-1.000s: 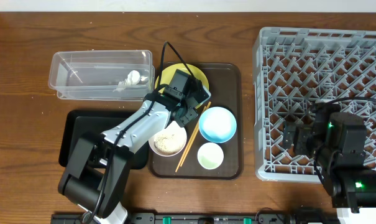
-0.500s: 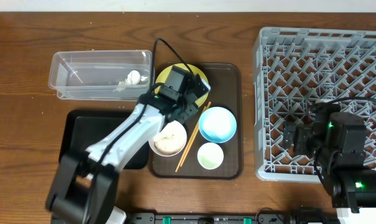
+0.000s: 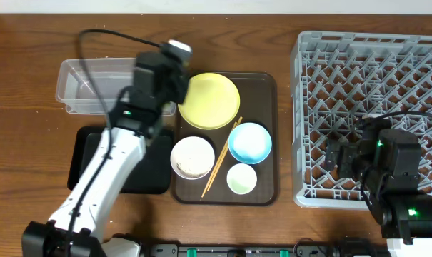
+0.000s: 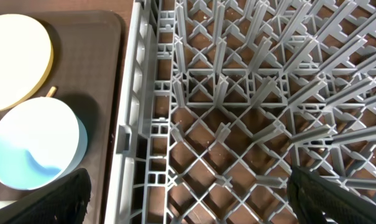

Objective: Sort waste into correct bins and load items into the dishwasher rack
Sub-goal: 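Carry the wrapper with the left gripper and drop it into the clear bin, then grasp the rim of the pink rice bowl with the left gripper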

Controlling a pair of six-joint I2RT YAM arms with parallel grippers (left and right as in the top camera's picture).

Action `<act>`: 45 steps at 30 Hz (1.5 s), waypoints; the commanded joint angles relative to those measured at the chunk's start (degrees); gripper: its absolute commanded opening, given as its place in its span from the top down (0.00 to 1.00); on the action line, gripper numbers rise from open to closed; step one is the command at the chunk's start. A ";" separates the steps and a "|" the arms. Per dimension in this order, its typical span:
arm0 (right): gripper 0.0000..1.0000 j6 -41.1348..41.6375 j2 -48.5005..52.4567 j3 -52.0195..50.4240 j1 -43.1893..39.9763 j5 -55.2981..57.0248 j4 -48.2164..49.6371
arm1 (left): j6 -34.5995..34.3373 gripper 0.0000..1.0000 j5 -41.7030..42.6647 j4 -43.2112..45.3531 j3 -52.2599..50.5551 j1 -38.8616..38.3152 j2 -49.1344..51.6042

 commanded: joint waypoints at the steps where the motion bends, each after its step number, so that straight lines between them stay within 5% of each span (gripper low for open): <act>1: 0.01 0.28 -0.13 1.20 -0.37 -0.24 -0.07 | -4.87 0.92 -0.72 2.49 -0.02 4.04 0.87; 6: 0.01 0.26 -0.13 1.22 -0.37 -0.24 -0.07 | -4.87 0.90 -0.70 3.74 -0.02 8.37 4.48; 15: 0.01 0.28 -0.13 1.22 -0.37 -0.24 -0.04 | -2.64 0.59 -0.70 3.67 -0.02 10.29 8.50; 22: 0.01 0.26 -0.13 1.22 -0.37 -0.24 -0.04 | -2.86 0.58 -0.66 1.14 -0.02 10.12 5.33; 27: 0.01 0.28 -0.13 1.22 -0.37 -0.24 -0.02 | -3.48 0.58 -0.46 -8.44 -0.02 7.89 1.07; 36: 0.01 0.28 -0.13 1.20 -0.37 -0.24 -0.07 | -13.94 0.53 1.36 -30.86 -0.04 -3.30 -1.66; 45: 0.01 0.28 -0.13 1.22 -0.37 -0.24 -0.04 | -22.99 0.53 2.05 -33.86 -0.90 -14.40 0.42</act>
